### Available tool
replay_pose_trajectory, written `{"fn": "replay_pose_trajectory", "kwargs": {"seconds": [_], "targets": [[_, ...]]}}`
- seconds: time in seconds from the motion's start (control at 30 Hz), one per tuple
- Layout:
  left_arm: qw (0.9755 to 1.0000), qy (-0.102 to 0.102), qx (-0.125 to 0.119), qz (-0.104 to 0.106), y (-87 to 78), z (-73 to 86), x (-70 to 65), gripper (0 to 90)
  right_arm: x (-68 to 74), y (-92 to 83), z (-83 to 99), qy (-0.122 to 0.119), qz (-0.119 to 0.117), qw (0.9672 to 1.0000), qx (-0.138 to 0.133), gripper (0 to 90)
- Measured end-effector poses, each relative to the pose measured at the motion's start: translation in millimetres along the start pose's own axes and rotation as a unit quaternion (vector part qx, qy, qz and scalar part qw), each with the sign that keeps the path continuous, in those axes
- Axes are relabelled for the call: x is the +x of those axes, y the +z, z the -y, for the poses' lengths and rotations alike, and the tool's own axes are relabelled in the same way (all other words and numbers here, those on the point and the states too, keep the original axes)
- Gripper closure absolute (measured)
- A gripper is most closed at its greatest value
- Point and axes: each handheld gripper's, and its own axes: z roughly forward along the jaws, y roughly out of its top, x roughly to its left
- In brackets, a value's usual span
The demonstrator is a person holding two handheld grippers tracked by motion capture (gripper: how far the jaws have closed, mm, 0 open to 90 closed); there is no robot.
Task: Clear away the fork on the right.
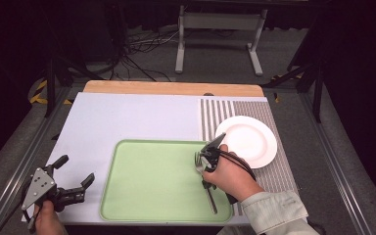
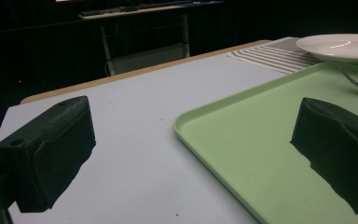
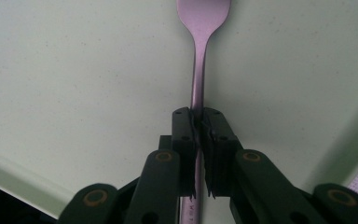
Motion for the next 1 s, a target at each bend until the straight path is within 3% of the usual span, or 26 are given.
{"fn": "replay_pose_trajectory", "kwargs": {"seconds": [0.13,0.7,0.77,0.8,0.9,0.93,1.0], "targets": [[1.0000,0.002,0.001,0.000,0.0,-0.1,0.0,0.3,-0.8,1.1,-0.1,0.003,-0.003,1.0000,0.000,83.3],[1.0000,0.002,0.000,0.001,0.1,-0.4,-0.7,0.3,-2.7,-9.5,0.7,-0.029,-0.014,0.9986,-0.041,71.8],[1.0000,0.003,0.001,-0.001,-0.2,-0.4,-0.4,0.3,-2.6,-14.1,1.7,-0.063,-0.024,0.9953,-0.070,61.3],[1.0000,0.003,0.001,-0.001,-0.2,-0.4,-0.4,0.3,-2.6,-14.1,1.7,-0.063,-0.024,0.9953,-0.070,61.3],[1.0000,0.003,0.000,0.000,0.0,-0.4,-0.6,0.3,-2.8,-16.5,2.7,-0.108,-0.025,0.9877,-0.110,47.3],[1.0000,0.002,-0.001,0.000,0.3,-0.3,-0.8,0.3,-2.8,-16.9,3.0,-0.135,-0.024,0.9819,-0.131,38.2],[1.0000,0.002,-0.001,0.000,0.2,-0.4,-0.9,0.3,-2.3,-18.1,3.3,-0.180,-0.017,0.9685,-0.171,30.1]]}}
